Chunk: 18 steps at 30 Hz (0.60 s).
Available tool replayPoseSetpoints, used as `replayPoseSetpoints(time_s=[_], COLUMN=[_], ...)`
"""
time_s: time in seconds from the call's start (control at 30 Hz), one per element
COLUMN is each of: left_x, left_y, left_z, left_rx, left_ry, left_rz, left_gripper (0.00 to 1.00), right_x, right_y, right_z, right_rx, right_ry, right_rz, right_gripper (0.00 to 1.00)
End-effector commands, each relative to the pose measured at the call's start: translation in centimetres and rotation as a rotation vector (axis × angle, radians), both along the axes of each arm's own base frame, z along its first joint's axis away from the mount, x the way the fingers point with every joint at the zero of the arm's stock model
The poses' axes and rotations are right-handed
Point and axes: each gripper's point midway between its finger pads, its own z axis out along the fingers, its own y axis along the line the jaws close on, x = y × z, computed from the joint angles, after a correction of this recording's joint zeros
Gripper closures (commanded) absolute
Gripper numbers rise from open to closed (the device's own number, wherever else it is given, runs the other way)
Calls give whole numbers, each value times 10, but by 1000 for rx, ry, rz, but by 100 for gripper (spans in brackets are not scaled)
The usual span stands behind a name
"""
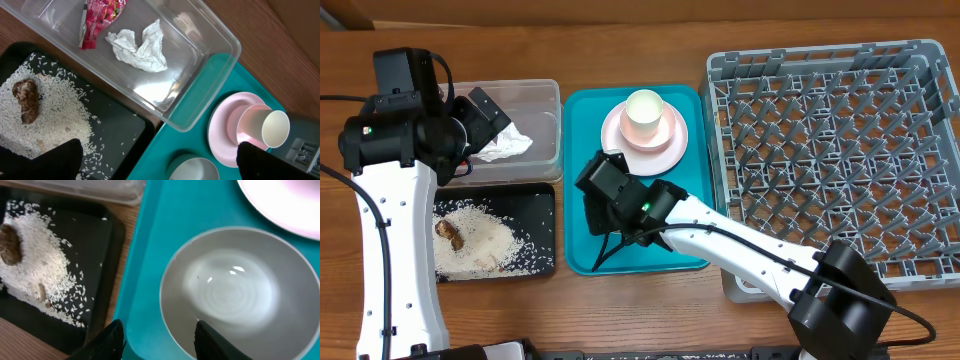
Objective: Sort waste into correct bins and load items into the dishwasher
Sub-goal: 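Move the right gripper over the white bowl on the teal tray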
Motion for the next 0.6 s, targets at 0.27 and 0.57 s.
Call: replayPoseSetpoints(time_s=[0.27,0.57], left_x=[2,2], left_y=[0,0], left_z=[-1,-1], left_rx=[2,2], left_ry=[2,2], left_rz=[-18,-18], left_gripper=[0,0], right_x=[-3,2], right_y=[-1,6], right_z=[-29,-33], right_rx=[-61,-56], right_ry=[-8,-33], right_rz=[82,112], right_gripper=[48,47])
